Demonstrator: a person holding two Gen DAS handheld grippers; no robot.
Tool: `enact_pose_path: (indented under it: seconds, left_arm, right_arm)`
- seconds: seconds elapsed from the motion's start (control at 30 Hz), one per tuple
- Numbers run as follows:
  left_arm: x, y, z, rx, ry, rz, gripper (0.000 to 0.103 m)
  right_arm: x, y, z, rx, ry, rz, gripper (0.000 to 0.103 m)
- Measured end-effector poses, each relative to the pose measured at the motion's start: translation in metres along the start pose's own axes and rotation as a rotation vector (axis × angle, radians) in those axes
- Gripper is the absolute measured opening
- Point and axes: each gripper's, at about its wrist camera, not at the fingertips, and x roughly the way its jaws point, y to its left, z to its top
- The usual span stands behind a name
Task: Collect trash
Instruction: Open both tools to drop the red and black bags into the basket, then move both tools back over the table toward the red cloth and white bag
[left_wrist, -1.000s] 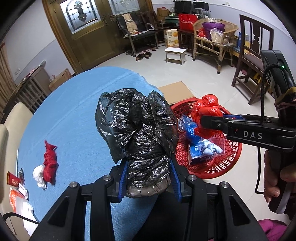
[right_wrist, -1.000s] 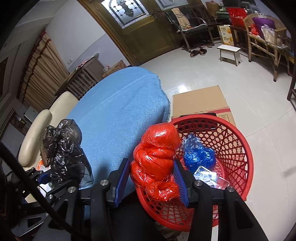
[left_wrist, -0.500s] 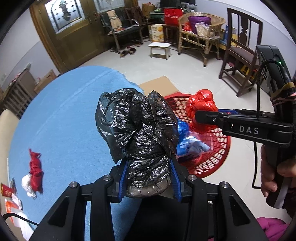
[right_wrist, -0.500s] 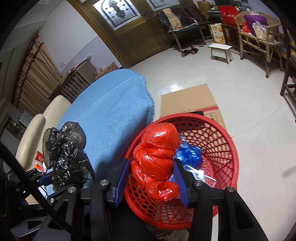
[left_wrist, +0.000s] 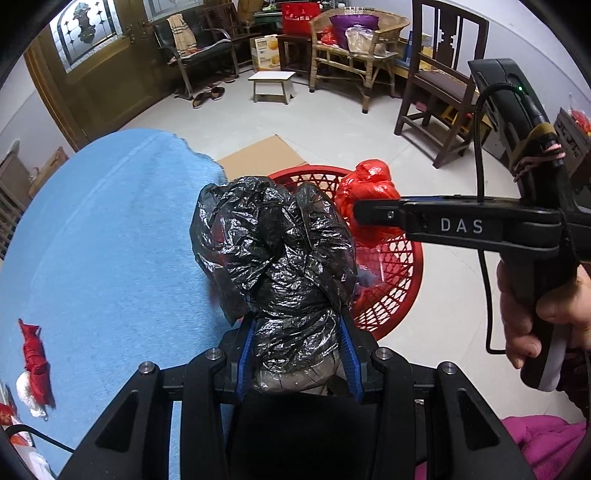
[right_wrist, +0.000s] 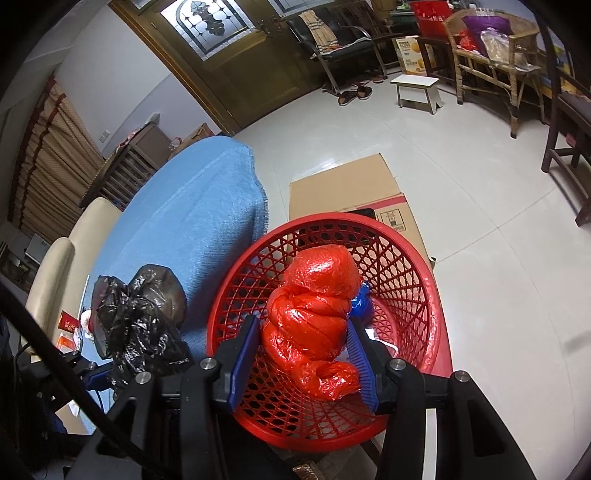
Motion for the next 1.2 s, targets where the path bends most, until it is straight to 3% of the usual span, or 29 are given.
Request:
enact_pose_path:
  seconds: [0.23,0.3,0.37,0.67,0.83,1.2]
  left_arm:
    - [0.022,-0.004,0.009,-0.029,0.02,-0.073,0.043]
    - [0.026,-0.009,0.01,-0.03,0.035,-0.088,0.052]
    - [0.029,-0.014,0.013,-0.029,0.033,-0.08,0.056]
    - [0.029,-0.006,0.011,-0.103,0.01,-0.077,0.056]
    - [0.021,0.012,0.005,-0.185,-0.011,-0.029,0.056]
    - [0.004,0.014,-0.008,-0.202,-0.074,0.081,0.056]
  right_arm:
    - [0.004,-0.008,-0.003,0.026,0.011,-0.004,0.052]
    - [0.004,-0.01,-0.003,0.031,0.017,-0.003,0.052]
    - [0.005,-0.012,-0.003,0.039,0.026,-0.001,0.052]
    - [0.008,-0.014,-0.004,0.051,0.035,0.002,0.053]
    - [0.006,-0.013,-0.001,0.051,0.025,0.001,0.053]
    - [-0.012,-0.013,0.011,0.062,-0.031,-0.014,0.053]
